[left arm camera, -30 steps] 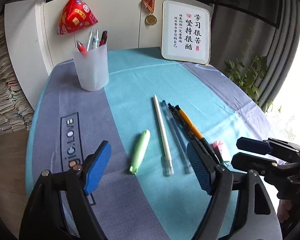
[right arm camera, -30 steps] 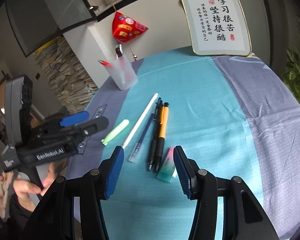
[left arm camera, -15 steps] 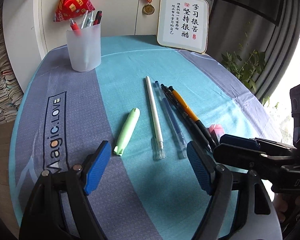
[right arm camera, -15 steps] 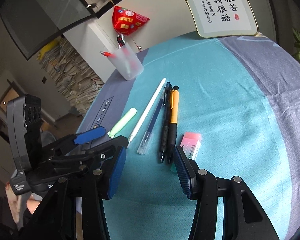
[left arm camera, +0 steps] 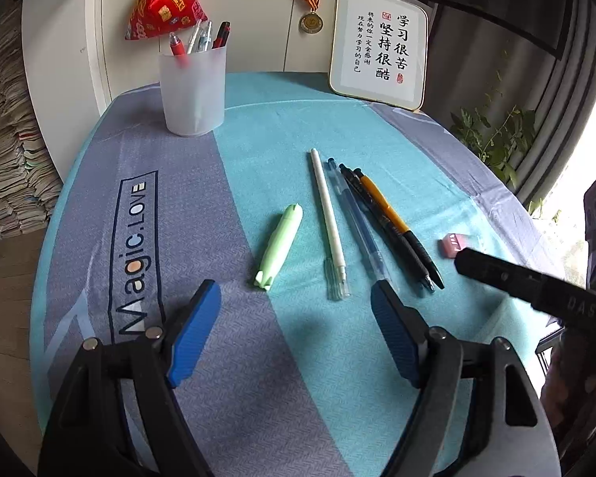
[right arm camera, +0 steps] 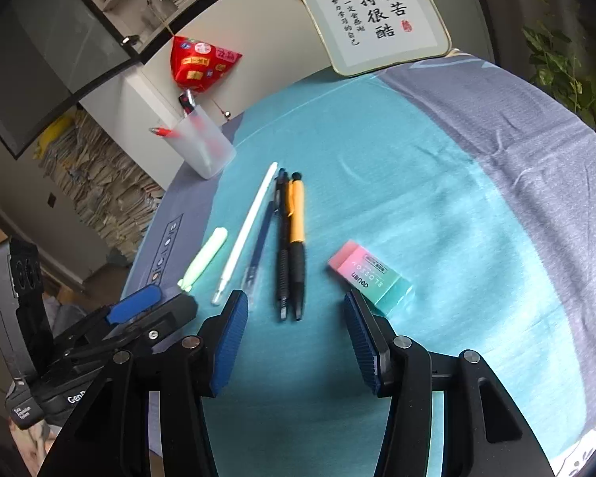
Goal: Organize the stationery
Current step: 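Lower the left gripper onto the white pen and close it, then lift the white pen with the left gripper while the right gripper grasps the orange pen, then drop the white pen into the cup with the left gripper while the right carries the orange pen, then lower the orange pen into the white cup and open the right gripper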
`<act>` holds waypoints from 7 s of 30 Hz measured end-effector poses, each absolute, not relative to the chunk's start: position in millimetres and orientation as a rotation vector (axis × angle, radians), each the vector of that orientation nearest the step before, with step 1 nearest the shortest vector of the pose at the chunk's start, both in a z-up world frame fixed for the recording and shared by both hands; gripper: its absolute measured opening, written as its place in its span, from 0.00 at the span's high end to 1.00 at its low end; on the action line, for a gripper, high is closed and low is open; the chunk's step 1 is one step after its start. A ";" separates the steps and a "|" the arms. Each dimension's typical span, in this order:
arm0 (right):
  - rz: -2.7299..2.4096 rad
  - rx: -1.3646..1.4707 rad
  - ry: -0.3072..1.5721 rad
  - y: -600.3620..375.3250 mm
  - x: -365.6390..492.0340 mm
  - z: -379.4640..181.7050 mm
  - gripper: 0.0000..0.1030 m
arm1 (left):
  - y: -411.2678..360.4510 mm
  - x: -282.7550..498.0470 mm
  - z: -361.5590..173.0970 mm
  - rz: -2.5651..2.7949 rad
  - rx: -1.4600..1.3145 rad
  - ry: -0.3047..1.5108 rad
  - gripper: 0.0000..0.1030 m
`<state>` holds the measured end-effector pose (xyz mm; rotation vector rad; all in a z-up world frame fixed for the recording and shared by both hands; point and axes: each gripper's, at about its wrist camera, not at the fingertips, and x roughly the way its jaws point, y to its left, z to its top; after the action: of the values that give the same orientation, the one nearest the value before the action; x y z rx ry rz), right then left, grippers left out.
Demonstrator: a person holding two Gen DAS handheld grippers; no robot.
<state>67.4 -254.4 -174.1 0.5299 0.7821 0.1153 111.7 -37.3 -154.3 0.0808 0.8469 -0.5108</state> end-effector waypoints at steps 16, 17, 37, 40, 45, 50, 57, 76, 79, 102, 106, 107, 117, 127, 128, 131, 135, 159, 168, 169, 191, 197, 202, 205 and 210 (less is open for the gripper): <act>0.181 0.420 0.754 -255.6 59.5 -163.9 0.49 | -61.8 114.7 -155.9 -0.633 0.020 0.884 0.33; 0.173 0.421 0.752 -258.0 59.1 -163.9 0.49 | -60.1 112.0 -153.2 -0.655 -0.002 0.884 0.33; 0.153 0.451 0.767 -264.7 56.8 -167.5 0.49 | -67.3 119.6 -163.7 -0.576 0.059 0.875 0.65; 0.119 0.365 0.762 -249.4 56.0 -165.1 0.49 | -81.3 110.6 -167.7 -0.522 0.179 0.831 0.65; 0.135 0.319 0.773 -233.7 59.1 -164.8 0.49 | -77.8 113.4 -169.0 -0.505 0.179 0.826 0.79; 0.152 0.364 0.765 -234.9 60.9 -162.9 0.49 | -78.6 109.7 -168.0 -0.530 0.189 0.832 0.90; 0.146 0.324 0.778 -227.2 64.9 -164.3 0.49 | -86.6 107.0 -166.7 -0.511 0.236 0.855 0.90; 0.127 0.276 0.789 -226.1 69.1 -174.3 0.64 | -78.2 97.6 -166.6 -0.527 0.220 0.840 0.92; 0.103 0.228 0.789 -219.6 69.5 -173.7 0.67 | -75.7 94.8 -164.6 -0.524 0.215 0.837 0.92; 0.043 0.155 0.609 -220.9 55.1 -109.8 0.92 | -42.1 87.1 -77.0 -0.510 0.127 0.645 0.92; 0.032 0.151 0.564 -223.7 56.4 -90.9 0.92 | -38.9 93.2 -67.6 -0.510 0.113 0.633 0.92; 0.033 0.151 0.560 -224.3 57.2 -87.0 0.92 | -38.1 94.7 -65.3 -0.511 0.108 0.629 0.92; 0.062 0.128 0.477 -218.1 55.0 -51.8 0.92 | -26.6 95.2 -24.2 -0.514 0.095 0.547 0.92; 0.090 0.110 0.412 -204.9 76.5 -13.8 0.92 | -1.3 125.8 23.0 -0.467 0.089 0.463 0.92; 0.091 0.103 0.402 -203.2 80.0 -9.3 0.92 | 1.0 131.0 27.1 -0.461 0.084 0.457 0.92; 0.106 0.100 0.374 -197.5 94.6 5.2 0.92 | 2.6 145.4 37.1 -0.430 0.095 0.436 0.92; 0.136 0.089 0.342 -185.8 120.6 23.0 0.92 | 0.3 166.7 44.1 -0.416 0.106 0.429 0.92; 0.188 0.164 0.363 -116.6 258.0 6.2 0.92 | 9.4 273.8 -0.6 -0.345 0.085 0.557 0.92; 0.160 0.186 0.402 -116.8 277.7 -19.7 0.92 | 11.6 288.5 -27.4 -0.360 0.063 0.621 0.92; 0.158 0.201 0.403 -119.6 278.8 -20.0 0.92 | 11.5 289.1 -28.6 -0.364 0.061 0.625 0.92; 0.166 0.201 0.532 -116.0 304.7 -62.3 0.94 | 12.9 310.5 -78.6 -0.410 0.008 0.747 0.92; 0.190 0.233 0.604 -120.1 310.0 -87.8 0.96 | 14.7 307.9 -78.9 -0.411 -0.006 0.738 0.93; 0.205 0.230 0.585 -123.6 294.2 -78.6 0.96 | 19.8 289.0 -63.1 -0.414 -0.007 0.685 0.92; 0.195 0.210 0.564 -129.9 277.7 -68.8 0.96 | 24.9 271.0 -51.9 -0.431 -0.012 0.648 0.90; 0.177 0.189 0.595 -144.7 252.1 -69.5 0.96 | 29.0 242.9 -54.5 -0.438 -0.012 0.647 0.84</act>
<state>252.1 -144.7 -69.5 0.1890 0.5954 0.1767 242.9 29.0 -54.5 -0.0121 0.6469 -0.4379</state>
